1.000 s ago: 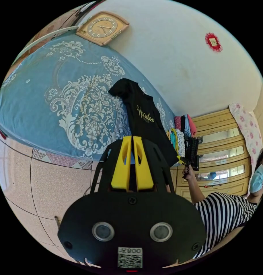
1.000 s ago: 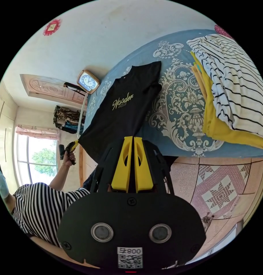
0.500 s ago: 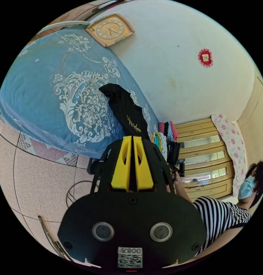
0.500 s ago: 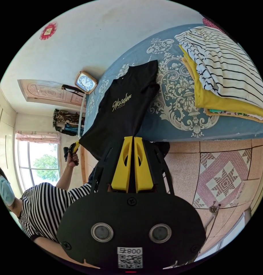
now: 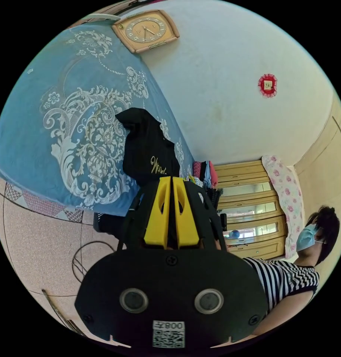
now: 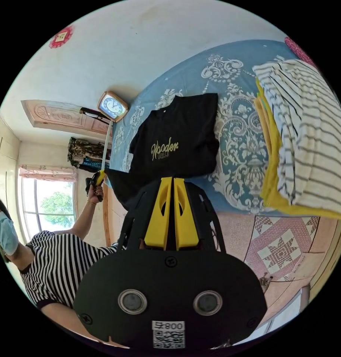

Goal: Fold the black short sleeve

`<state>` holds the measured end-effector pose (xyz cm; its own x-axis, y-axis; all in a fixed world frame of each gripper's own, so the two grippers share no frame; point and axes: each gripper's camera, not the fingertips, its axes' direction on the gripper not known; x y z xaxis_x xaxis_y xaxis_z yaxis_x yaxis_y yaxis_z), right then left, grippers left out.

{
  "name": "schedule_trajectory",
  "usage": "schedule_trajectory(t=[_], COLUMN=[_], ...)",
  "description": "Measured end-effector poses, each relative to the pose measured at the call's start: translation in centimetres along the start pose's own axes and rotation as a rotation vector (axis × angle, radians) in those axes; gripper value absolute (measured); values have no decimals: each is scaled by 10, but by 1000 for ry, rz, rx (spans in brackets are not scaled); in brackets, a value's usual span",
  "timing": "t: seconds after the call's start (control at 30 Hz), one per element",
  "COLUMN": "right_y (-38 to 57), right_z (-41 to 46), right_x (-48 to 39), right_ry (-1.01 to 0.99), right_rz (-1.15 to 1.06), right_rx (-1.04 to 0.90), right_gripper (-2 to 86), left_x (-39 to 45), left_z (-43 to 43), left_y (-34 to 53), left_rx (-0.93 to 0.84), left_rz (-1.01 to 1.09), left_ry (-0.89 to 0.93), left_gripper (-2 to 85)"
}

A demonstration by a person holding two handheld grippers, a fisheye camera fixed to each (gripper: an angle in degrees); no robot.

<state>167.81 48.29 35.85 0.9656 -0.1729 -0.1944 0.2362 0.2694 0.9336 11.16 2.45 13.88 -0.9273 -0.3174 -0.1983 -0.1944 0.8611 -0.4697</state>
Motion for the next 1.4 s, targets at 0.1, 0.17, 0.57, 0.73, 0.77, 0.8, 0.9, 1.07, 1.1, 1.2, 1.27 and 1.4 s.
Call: schedule_trajectory(t=[0.1,0.17,0.57,0.73,0.77,0.8,0.9,1.07,1.1,1.2,1.27,1.4], right_y=[-64,-111,-216,-179,-170,-161,-139,-111,-105,-92,-88,-90], right_z=[-8,-18,-178,-148,-129,-108,-41,66,91,139,153,159], right_x=[-11,-24,-194,-164,-149,-133,-84,7,28,62,69,74], right_ry=[-1,18,-3,-30,-37,-39,-14,-32,-24,15,47,56], right_rz=[-62,-113,-565,-560,-543,-515,-409,-145,-73,32,44,35], right_rx=[25,41,482,442,401,349,202,-8,-65,-193,-233,-225], right_gripper=[5,5,5,5,5,5,5,4,4,4,4,3], left_x=[21,40,339,322,300,273,186,8,-38,-136,-170,-205], left_z=[16,24,-47,-83,-87,-90,-88,-44,-27,7,17,22], left_y=[-61,-107,-235,-178,-162,-147,-110,-46,-31,-1,11,16], left_rx=[13,38,374,385,367,342,262,80,20,-84,-86,-104], left_rz=[41,62,694,762,742,700,569,233,130,-100,-173,-167], left_ry=[-6,-11,8,-41,-63,-75,-109,-238,-288,-335,-324,-357], left_gripper=[9,9,8,9,8,8,8,9,9,9,9,9])
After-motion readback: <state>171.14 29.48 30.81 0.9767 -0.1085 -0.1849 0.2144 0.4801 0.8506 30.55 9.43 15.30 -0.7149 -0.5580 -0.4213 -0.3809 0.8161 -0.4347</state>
